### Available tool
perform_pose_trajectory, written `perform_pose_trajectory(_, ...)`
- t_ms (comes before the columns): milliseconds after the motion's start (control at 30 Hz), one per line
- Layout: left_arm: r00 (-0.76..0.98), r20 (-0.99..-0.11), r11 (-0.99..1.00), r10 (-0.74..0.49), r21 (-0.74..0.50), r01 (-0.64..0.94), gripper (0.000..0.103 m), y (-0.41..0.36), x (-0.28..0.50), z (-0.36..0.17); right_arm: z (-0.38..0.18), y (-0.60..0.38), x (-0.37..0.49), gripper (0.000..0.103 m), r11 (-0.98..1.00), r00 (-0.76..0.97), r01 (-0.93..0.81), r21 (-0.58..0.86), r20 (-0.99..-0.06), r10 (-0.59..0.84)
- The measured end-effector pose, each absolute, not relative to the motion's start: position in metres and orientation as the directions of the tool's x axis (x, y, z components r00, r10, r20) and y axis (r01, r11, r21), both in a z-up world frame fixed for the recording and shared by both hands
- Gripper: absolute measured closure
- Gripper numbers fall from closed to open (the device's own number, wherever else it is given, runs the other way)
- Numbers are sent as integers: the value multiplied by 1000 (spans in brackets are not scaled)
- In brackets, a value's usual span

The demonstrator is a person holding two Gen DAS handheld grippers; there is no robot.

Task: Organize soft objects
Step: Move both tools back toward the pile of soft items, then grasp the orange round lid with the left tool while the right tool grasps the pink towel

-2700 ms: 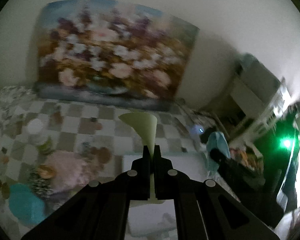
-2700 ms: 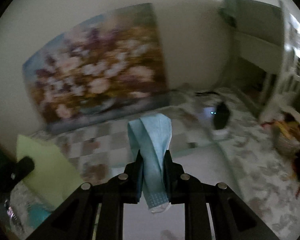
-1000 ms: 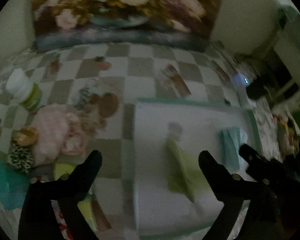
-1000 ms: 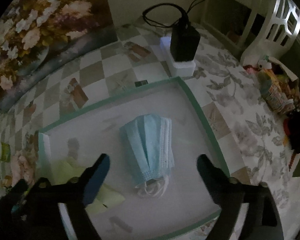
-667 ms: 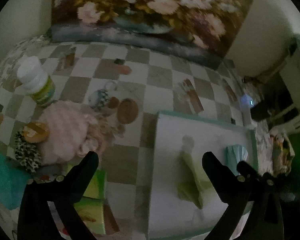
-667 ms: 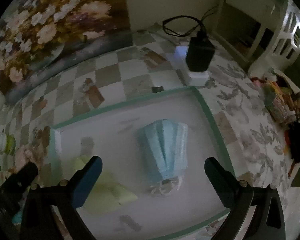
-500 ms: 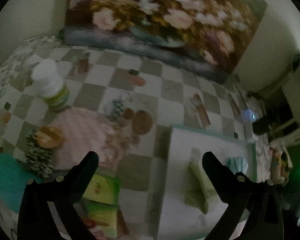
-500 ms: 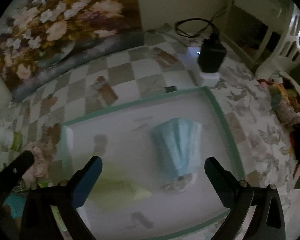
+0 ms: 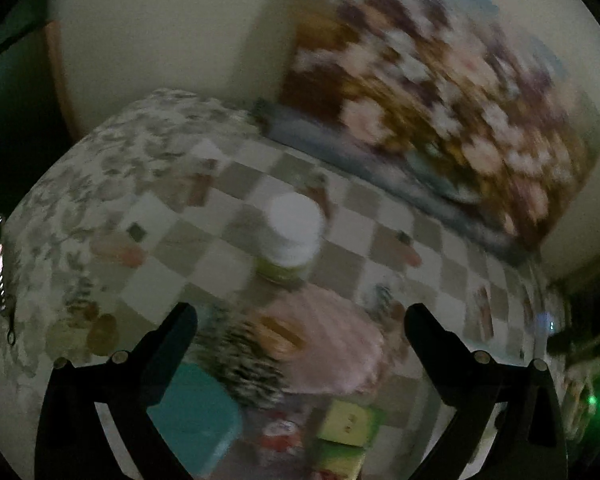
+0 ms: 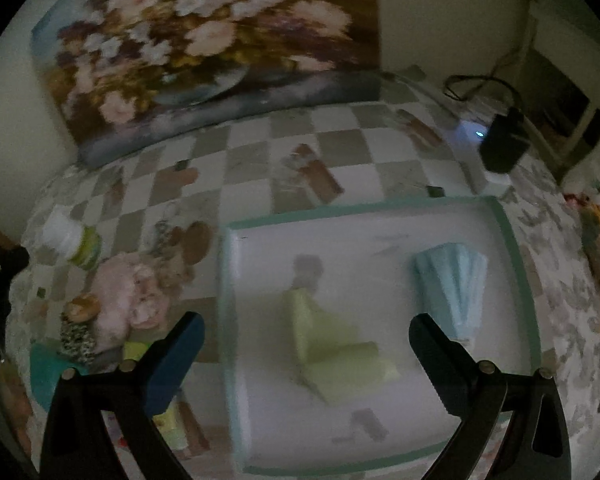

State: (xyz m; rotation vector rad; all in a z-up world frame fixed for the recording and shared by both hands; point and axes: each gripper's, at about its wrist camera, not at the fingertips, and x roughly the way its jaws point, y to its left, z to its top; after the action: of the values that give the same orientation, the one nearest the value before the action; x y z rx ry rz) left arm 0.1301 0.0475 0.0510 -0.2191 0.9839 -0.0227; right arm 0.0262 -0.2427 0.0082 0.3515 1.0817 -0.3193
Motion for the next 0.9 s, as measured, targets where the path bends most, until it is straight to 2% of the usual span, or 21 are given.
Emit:
perform_pose_trajectory(233,594,-803,973,-37,-166,-163,0,97,129,63,14,-209,39,0,921,481,342,186,-876,-1)
perform_pose_trajectory(433,568,-823,975,-2,-128,-182,0,114,133,55,5,-187,53,0,928,469,295,227,-881,65)
perform_pose_trajectory(733,412,-905,989,-104,-139,-56,0,83,153,15,-16,-160,77,0,935,454,237,264,-881,134)
perform_pose_trajectory(900,362,-930,998,-56,-59,3,0,54,160,-2,-31,-145,93,0,942,438,188,279,-882,174)
